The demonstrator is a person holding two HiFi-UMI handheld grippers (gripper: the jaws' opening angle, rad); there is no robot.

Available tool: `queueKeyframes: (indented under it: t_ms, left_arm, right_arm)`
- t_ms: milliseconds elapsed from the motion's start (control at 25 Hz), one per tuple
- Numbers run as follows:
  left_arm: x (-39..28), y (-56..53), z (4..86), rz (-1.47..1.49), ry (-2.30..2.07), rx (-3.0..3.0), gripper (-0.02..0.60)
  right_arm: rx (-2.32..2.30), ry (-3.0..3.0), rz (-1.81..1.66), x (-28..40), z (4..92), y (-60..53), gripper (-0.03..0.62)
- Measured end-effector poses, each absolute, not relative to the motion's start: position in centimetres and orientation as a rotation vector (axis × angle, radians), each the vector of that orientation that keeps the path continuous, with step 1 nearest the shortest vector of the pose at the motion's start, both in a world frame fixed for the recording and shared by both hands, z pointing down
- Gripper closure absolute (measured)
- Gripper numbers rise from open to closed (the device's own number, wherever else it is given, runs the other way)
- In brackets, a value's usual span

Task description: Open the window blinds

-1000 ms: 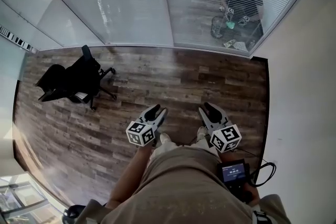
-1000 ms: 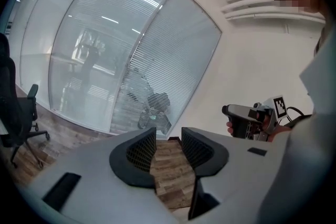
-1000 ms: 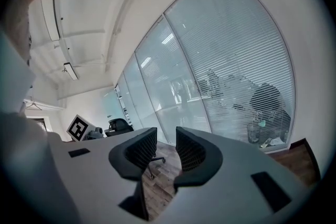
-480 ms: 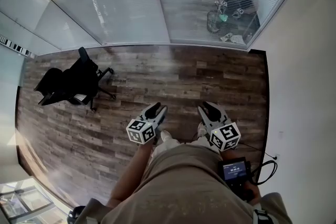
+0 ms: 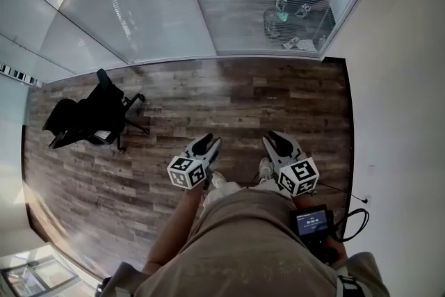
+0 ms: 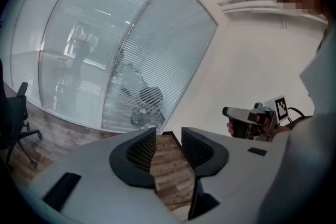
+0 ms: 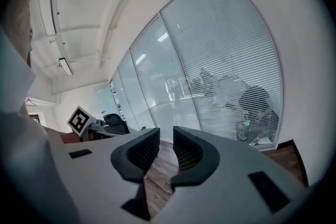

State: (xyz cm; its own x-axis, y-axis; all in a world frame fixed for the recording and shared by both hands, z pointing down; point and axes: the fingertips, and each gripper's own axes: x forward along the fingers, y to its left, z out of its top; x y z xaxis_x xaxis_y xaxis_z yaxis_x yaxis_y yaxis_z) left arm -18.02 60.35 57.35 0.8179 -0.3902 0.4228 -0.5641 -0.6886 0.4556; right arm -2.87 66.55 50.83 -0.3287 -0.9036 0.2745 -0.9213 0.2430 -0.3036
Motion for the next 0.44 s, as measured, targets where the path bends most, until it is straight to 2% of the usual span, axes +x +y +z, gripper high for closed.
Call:
queueKeyframes:
  t_ms: [440]
  left_arm:
    - [-10.8,61.8,58.0,0.403,-0.679,2.414,0.419]
  right_arm:
    - [1.804,-2.436,0.671,4.5,51.2,68.9,0.507]
